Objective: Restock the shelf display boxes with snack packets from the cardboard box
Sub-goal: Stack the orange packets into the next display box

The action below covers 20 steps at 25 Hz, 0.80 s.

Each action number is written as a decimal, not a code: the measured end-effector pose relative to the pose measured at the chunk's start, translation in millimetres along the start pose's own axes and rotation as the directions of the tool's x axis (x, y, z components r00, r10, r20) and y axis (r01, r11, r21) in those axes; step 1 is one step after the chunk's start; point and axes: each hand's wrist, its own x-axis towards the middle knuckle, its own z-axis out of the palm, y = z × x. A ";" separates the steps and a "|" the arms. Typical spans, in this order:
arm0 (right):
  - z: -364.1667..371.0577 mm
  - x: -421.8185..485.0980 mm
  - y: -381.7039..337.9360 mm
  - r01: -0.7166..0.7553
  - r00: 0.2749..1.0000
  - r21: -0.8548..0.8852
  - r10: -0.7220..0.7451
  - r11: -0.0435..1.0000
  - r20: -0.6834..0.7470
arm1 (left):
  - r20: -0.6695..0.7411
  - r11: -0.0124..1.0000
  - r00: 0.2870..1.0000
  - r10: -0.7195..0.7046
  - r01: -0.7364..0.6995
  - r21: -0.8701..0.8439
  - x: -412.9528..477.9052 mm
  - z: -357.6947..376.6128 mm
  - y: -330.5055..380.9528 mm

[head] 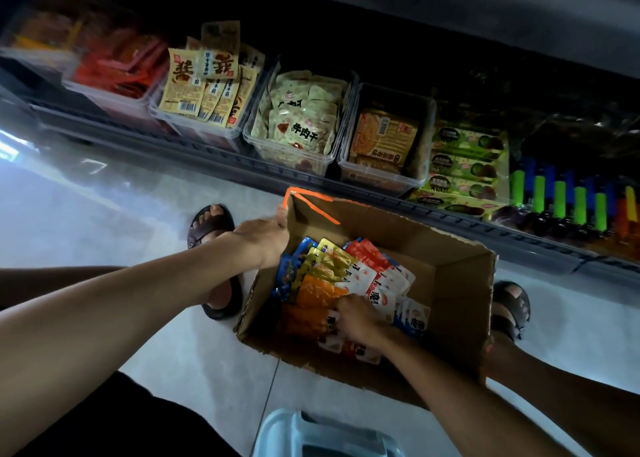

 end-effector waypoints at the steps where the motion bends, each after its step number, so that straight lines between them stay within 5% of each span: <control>1: -22.1 -8.1 2.7 -0.004 1.000 0.022 0.004 1.000 0.014 | -0.021 0.997 0.999 0.023 -0.022 0.068 -1.8 -9.3 1.5; 3: -74.7 -31.6 7.8 0.013 1.000 0.036 -0.013 0.999 0.005 | -0.124 0.991 0.989 0.086 -0.073 0.108 -7.2 -36.2 11.5; 12: -301.1 -201.7 -23.0 0.103 0.928 -0.038 -0.109 0.994 -0.357 | -0.195 0.772 0.899 0.391 -0.436 -0.462 -79.7 -148.9 67.7; 17: -320.9 -237.8 -53.6 0.224 0.850 0.058 -0.167 0.973 -0.499 | 0.060 0.351 0.802 0.594 -0.191 -0.917 -113.6 -167.7 76.4; 20: -328.9 -238.8 -57.5 0.291 0.750 0.122 -0.147 0.949 -0.644 | 0.110 0.277 0.725 0.680 -0.116 -0.954 -114.3 -166.8 79.1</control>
